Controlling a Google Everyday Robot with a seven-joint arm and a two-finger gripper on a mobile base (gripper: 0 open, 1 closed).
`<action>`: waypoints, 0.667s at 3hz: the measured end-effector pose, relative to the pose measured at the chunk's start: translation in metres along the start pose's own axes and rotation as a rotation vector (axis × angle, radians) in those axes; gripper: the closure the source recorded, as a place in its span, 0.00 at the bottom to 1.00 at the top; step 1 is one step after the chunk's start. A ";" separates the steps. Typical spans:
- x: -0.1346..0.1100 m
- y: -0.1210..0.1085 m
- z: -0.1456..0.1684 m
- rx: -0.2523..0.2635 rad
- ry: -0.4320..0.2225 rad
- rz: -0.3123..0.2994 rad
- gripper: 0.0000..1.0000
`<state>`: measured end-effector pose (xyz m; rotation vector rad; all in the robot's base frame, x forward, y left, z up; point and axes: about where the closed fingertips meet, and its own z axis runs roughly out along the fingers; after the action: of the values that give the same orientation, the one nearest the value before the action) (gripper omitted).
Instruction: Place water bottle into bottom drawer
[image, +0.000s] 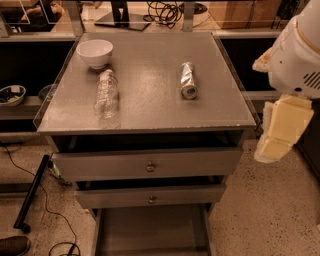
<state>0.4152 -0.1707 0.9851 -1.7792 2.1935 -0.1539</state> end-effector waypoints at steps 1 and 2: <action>-0.016 -0.008 0.002 0.005 -0.039 -0.026 0.00; -0.042 -0.017 0.008 -0.008 -0.086 -0.074 0.00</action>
Offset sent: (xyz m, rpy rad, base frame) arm 0.0473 0.0639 -0.0070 0.0987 0.0104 0.1689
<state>0.4413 -0.1328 0.9891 -1.8369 2.0728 -0.0839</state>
